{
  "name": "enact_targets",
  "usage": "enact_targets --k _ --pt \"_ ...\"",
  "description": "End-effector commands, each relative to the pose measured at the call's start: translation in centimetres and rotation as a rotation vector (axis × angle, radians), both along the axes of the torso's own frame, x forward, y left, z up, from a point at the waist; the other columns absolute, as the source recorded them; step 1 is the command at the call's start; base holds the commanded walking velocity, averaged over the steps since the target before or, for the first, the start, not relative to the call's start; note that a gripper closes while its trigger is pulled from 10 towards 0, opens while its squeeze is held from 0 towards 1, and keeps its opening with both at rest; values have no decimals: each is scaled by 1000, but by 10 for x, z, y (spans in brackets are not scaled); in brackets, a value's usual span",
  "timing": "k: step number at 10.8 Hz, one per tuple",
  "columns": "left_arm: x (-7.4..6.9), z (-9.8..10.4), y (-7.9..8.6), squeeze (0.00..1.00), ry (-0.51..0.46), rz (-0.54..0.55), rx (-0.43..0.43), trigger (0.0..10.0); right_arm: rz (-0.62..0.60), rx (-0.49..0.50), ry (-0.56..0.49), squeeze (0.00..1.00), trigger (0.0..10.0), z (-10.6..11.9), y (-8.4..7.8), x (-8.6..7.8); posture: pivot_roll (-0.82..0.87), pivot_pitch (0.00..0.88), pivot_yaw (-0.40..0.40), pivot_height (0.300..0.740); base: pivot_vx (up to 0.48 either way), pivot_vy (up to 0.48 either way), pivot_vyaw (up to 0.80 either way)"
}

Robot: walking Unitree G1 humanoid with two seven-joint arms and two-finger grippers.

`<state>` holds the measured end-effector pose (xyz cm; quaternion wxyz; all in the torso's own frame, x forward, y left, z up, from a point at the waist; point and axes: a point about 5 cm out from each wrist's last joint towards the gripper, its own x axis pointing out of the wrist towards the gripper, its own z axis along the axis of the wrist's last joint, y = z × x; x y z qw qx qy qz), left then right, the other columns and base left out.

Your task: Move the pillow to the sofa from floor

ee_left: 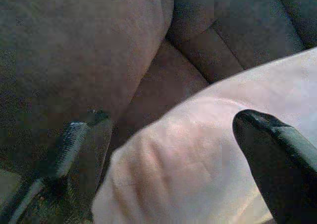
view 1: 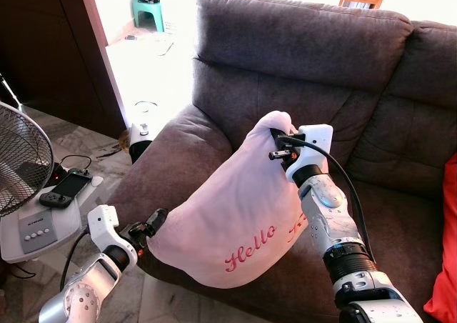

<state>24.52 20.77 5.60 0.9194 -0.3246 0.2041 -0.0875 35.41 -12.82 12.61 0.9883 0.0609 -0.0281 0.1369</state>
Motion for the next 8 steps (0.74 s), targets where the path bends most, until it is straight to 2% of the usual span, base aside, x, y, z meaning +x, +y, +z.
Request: enact_targets --k 1,5,8 --pt "-1 0 -5 0 4 -36 -7 10000 3 -7 -64 0 10000 16 1 3 97 47 -48 740 0 0 0" --pt "-7 -4 -8 0 23 -96 -2 10000 5 -6 -64 0 10000 16 2 3 98 48 -48 740 0 0 0" --pt "-2 -13 -14 0 64 -112 94 10000 3 -6 -66 0 10000 17 1 3 94 47 -48 740 0 0 0"
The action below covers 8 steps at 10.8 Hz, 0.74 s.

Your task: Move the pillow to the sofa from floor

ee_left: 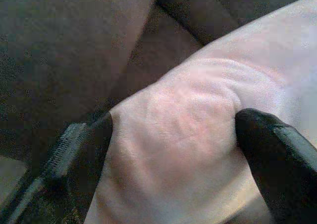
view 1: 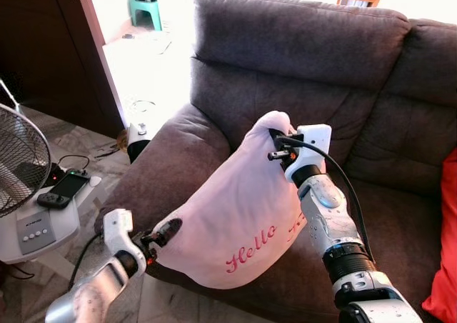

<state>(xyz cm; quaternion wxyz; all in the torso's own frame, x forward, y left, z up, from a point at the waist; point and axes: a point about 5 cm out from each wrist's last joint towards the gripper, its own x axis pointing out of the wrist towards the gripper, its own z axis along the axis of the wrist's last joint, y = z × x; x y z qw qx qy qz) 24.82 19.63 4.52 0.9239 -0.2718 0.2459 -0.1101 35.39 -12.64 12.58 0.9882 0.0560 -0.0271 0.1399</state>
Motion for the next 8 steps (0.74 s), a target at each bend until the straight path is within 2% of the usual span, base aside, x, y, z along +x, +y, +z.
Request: enact_targets --k 1,8 --pt "1 -9 -1 0 41 18 46 0 -5 3 -67 0 10000 17 -1 4 92 46 -48 740 0 0 0" --pt "12 -4 -3 0 -24 38 48 0 -3 -2 -71 0 10000 19 -1 5 87 20 -50 740 0 0 0"
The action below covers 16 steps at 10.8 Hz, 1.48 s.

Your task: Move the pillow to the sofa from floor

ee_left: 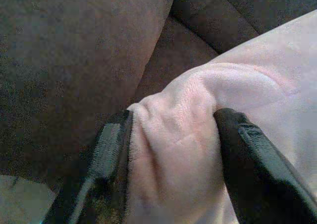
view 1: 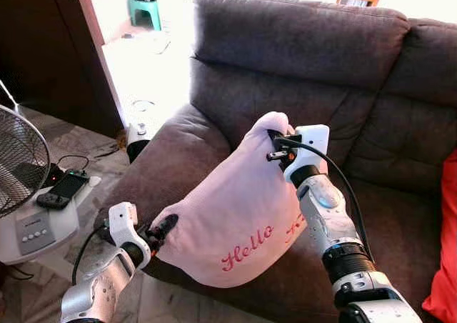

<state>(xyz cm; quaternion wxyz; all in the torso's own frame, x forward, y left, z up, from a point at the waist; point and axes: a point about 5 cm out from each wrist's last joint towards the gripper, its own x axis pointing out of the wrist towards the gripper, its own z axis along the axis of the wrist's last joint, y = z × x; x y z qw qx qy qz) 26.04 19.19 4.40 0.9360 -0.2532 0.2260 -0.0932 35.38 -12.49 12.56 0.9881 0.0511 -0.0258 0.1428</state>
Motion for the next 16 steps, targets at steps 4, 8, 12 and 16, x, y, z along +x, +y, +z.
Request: enact_targets --k 4,8,12,16 --pt "5 5 0 0 -39 -11 -10 0 -14 4 -67 0 10000 17 -3 5 86 6 -50 740 0 0 0" --pt "23 46 -11 0 -253 -37 17 0 -81 -16 -41 0 10000 18 -11 12 89 23 -56 740 0 0 0" --pt "53 108 -19 0 -498 47 119 10000 -110 18 -131 0 10000 48 -12 22 86 28 -62 740 0 0 0" --pt "43 79 -6 1000 -365 119 53 10000 -105 10 -106 0 10000 40 -11 21 89 34 -61 740 0 0 0"
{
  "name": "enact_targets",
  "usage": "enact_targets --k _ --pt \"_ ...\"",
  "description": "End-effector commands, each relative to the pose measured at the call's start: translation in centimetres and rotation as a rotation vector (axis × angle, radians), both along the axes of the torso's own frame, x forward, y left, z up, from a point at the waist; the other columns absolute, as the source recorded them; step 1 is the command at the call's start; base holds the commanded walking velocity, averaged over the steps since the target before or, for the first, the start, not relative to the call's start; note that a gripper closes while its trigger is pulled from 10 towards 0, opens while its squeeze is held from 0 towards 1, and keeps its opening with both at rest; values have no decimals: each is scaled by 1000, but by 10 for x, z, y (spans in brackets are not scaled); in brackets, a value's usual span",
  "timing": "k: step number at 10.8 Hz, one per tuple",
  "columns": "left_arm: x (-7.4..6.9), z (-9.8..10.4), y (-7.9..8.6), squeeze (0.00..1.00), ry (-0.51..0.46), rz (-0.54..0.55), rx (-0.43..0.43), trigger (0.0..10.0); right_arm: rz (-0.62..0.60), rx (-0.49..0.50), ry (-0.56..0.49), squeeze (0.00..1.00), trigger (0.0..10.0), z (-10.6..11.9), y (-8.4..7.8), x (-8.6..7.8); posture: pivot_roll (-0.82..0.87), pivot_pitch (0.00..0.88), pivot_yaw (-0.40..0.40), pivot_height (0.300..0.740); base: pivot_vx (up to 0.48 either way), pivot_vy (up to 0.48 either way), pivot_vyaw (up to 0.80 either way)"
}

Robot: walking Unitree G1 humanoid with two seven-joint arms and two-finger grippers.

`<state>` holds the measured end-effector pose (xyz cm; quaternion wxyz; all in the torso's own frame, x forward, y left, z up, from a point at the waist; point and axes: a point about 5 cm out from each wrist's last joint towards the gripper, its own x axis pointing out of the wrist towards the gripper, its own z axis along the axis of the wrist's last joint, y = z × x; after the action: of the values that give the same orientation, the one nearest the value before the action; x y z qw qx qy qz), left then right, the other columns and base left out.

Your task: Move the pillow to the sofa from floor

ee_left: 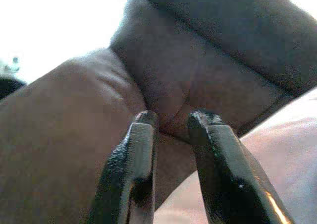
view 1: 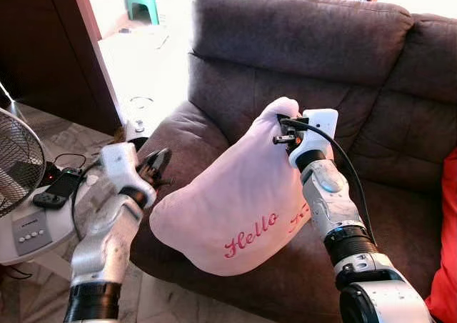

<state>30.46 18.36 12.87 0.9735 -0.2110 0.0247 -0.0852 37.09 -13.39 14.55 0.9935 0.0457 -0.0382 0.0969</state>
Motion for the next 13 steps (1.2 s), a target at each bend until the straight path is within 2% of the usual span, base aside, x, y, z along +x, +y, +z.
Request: enact_targets --k 1,2,3,5,8,10,13 --pt "-5 -10 9 1000 54 35 -53 10000 -7 11 -77 0 10000 17 -1 3 91 37 -61 740 0 0 0" --pt "-12 -14 15 1000 67 3 -76 10000 -1 8 -68 0 10000 14 0 3 91 38 -60 740 0 0 0" --pt "-18 -21 20 1000 91 -43 -51 10000 0 9 -66 0 10000 14 0 3 96 43 -60 740 0 0 0" --pt "-31 -38 32 1000 152 -58 -90 10000 6 10 -60 0 10000 13 2 2 96 45 -58 740 0 0 0" --pt "-35 -50 38 1000 194 -37 -147 10000 19 5 -53 0 10000 11 2 1 92 43 -60 740 0 0 0" --pt "-40 -52 39 1000 194 -99 -200 10000 24 3 -50 0 10000 9 3 1 92 36 -60 740 0 0 0" --pt "-45 -60 41 1000 222 -149 -187 10000 35 2 -47 0 10000 8 4 0 89 23 -57 740 0 0 0"
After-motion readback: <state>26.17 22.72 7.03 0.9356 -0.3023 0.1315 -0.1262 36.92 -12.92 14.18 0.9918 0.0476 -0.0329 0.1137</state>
